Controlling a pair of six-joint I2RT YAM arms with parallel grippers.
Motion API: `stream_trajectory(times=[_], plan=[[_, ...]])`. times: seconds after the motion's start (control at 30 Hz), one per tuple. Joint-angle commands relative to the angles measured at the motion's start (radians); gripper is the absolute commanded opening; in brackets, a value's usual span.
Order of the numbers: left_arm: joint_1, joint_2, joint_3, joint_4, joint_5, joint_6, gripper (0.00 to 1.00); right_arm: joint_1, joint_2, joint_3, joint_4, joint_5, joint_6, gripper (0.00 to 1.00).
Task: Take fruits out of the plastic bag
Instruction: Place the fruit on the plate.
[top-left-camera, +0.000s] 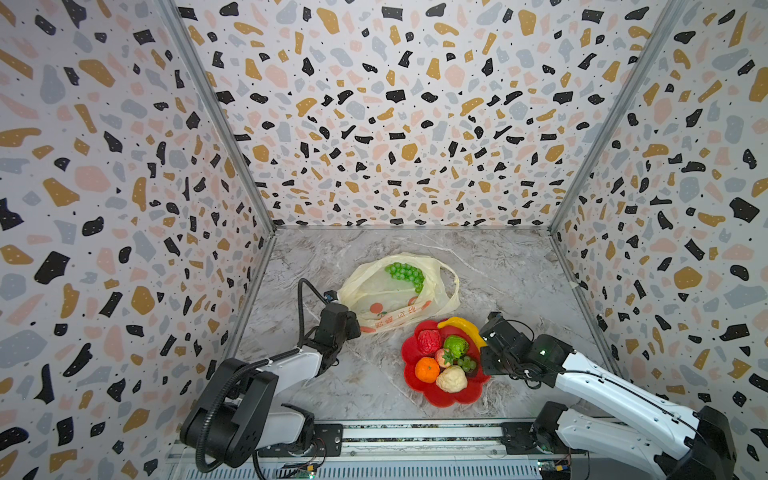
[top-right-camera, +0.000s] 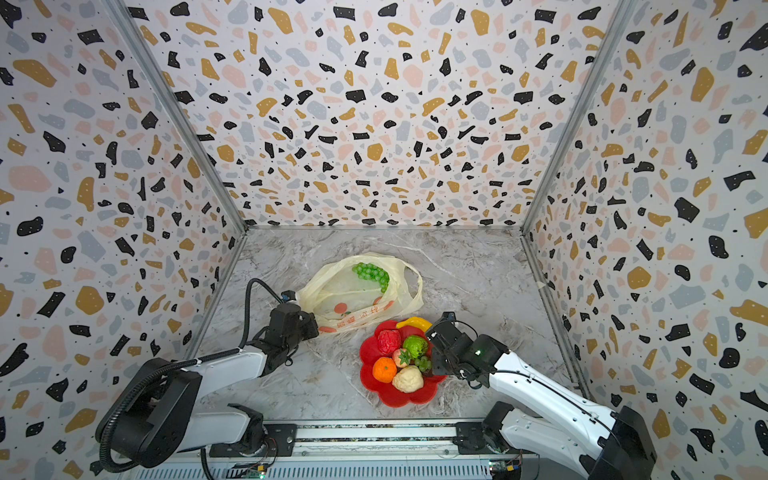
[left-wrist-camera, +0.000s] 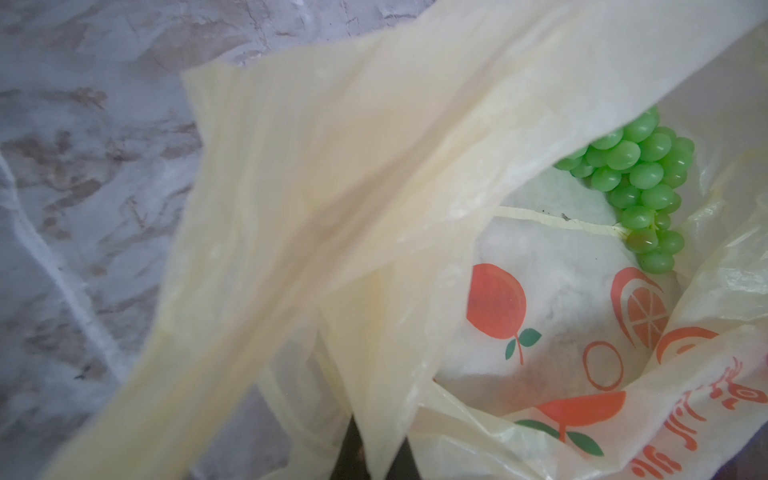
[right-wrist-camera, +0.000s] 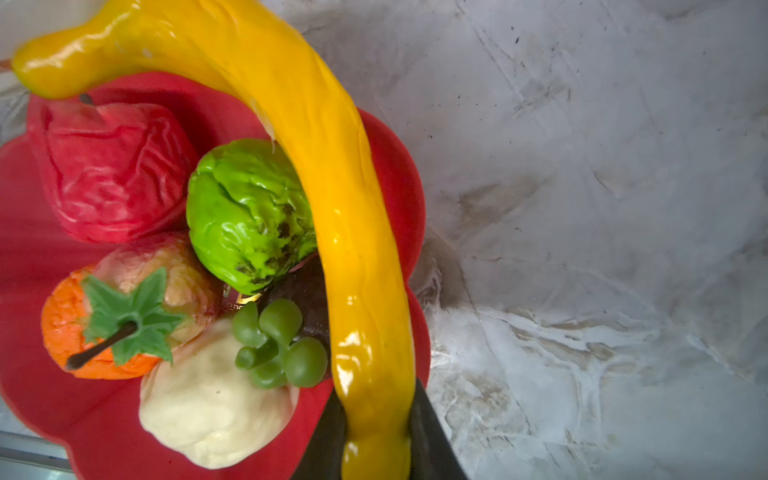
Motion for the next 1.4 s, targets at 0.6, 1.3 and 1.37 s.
stream_trajectory(times=[0.6,1.3,1.37], plan=[[0.01,-0.005,0.006,0.028,-0.004,-0.003,0.02,0.068,0.001,-0.047,-0.025,0.034,0.093,0.2],[0.009,-0.001,0.009,0.027,-0.002,-0.001,0.02,0.079,-0.016,0.027,-0.038,0.064,0.056,0.5],[0.009,0.001,0.009,0.029,0.0,-0.001,0.02,0.078,-0.02,0.045,-0.043,0.085,0.046,0.51]])
